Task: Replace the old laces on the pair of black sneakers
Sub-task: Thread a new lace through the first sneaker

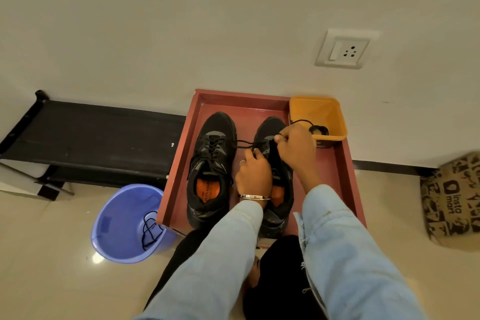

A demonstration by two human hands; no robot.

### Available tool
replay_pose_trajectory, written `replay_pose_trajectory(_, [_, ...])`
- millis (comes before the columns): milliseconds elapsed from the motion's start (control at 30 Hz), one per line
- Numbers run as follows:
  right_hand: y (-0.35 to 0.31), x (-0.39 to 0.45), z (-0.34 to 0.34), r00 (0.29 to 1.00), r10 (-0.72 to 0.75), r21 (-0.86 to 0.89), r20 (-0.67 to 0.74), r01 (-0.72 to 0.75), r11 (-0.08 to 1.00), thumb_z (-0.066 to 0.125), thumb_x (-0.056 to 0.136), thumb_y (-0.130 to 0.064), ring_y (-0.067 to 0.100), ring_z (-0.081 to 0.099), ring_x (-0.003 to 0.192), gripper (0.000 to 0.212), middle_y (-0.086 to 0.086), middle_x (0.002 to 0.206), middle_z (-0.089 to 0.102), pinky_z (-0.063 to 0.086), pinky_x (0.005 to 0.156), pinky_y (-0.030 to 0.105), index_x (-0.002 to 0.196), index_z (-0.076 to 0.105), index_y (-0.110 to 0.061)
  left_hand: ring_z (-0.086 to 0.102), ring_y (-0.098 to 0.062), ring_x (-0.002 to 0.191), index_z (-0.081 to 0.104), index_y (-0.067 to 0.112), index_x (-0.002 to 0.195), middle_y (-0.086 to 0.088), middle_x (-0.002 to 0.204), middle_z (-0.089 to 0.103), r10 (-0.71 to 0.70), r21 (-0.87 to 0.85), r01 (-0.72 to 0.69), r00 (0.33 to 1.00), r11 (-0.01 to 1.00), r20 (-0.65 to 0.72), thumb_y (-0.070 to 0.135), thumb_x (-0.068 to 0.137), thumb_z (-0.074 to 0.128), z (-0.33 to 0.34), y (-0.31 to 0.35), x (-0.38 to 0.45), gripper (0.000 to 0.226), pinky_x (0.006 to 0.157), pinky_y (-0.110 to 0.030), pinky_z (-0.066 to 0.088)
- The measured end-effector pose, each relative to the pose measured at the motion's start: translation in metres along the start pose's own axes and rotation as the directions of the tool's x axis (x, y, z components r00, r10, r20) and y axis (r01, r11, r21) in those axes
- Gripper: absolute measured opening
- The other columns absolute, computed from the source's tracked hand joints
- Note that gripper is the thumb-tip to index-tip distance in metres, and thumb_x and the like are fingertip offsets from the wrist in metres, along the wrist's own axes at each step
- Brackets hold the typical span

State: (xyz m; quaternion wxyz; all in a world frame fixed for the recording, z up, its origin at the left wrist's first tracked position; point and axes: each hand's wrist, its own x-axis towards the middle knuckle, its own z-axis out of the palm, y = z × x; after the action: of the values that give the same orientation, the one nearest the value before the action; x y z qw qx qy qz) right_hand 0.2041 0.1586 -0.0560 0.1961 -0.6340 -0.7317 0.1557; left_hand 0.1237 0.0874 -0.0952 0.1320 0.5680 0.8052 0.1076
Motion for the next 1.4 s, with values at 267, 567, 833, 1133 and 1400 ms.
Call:
replay_pose_trajectory(267, [-0.018, -0.024, -0.090, 0.950, 0.306, 0.950, 0.067, 0.033, -0.311, 0.041, 0.100, -0.006, 0.017, 0.055, 0.064, 0.023, 0.006, 0.074, 0.057, 0.051, 0.060, 0.026, 0.080, 0.054, -0.008, 0.059, -0.030, 0.099, 0.040, 0.005, 0.138, -0.016, 0.134, 0.039, 0.005, 0.033, -0.005, 1.000, 0.999, -0.013, 0.015, 0.097, 0.037, 0.001, 0.001, -0.001, 0.042, 0.070, -0.036, 0.052])
replay_pose_trajectory(567, [-0.004, -0.004, -0.049, 0.994, 0.012, 0.393, -0.108, 0.031, 0.919, 0.065, 0.089, -0.019, 0.018, 0.063, 0.086, 0.019, 0.003, 0.093, 0.070, 0.051, 0.077, 0.028, 0.105, 0.072, -0.010, 0.059, -0.030, 0.099, 0.038, 0.003, 0.137, -0.015, 0.133, 0.039, -0.001, 0.015, 0.001, 1.000, 1.000, -0.012, 0.017, 0.097, 0.040, 0.000, 0.001, -0.001, 0.042, 0.070, -0.036, 0.052])
replay_pose_trajectory(833, [-0.002, 0.002, 0.009, 0.988, -0.072, -0.272, 0.137, 0.108, 0.956, 0.060, 0.091, -0.019, 0.029, 0.051, 0.111, 0.024, 0.012, 0.120, 0.053, 0.053, 0.081, 0.039, 0.111, 0.067, -0.007, 0.059, -0.032, 0.098, 0.039, 0.002, 0.136, -0.017, 0.133, 0.039, 0.001, -0.010, -0.001, 1.000, 1.000, -0.012, 0.012, 0.097, 0.037, -0.001, 0.000, -0.001, 0.040, 0.069, -0.038, 0.051])
replay_pose_trajectory(1133, [0.001, -0.009, 0.016, 1.000, -0.002, -0.075, -0.015, 0.001, 0.997, 0.052, 0.090, -0.022, 0.023, 0.057, 0.085, 0.021, 0.006, 0.092, 0.059, 0.042, 0.065, 0.032, 0.092, 0.063, -0.004, 0.057, -0.031, 0.100, 0.038, 0.005, 0.138, -0.016, 0.132, 0.038, -0.002, 0.009, 0.002, 1.000, 1.000, 0.002, 0.012, 0.098, 0.035, 0.001, -0.001, 0.001, 0.041, 0.070, -0.037, 0.050])
replay_pose_trajectory(1400, [0.011, -0.035, 0.011, 0.820, 0.452, 0.912, 0.351, -0.408, 0.032, 0.040, 0.086, -0.002, 0.012, 0.054, 0.062, 0.023, 0.004, 0.074, 0.061, 0.025, 0.040, 0.018, 0.069, 0.050, -0.014, 0.057, -0.030, 0.100, 0.039, 0.006, 0.138, -0.015, 0.133, 0.037, 0.000, 0.022, 0.000, 1.000, 1.000, 0.003, 0.013, 0.098, 0.035, 0.001, 0.000, 0.000, 0.041, 0.070, -0.036, 0.050])
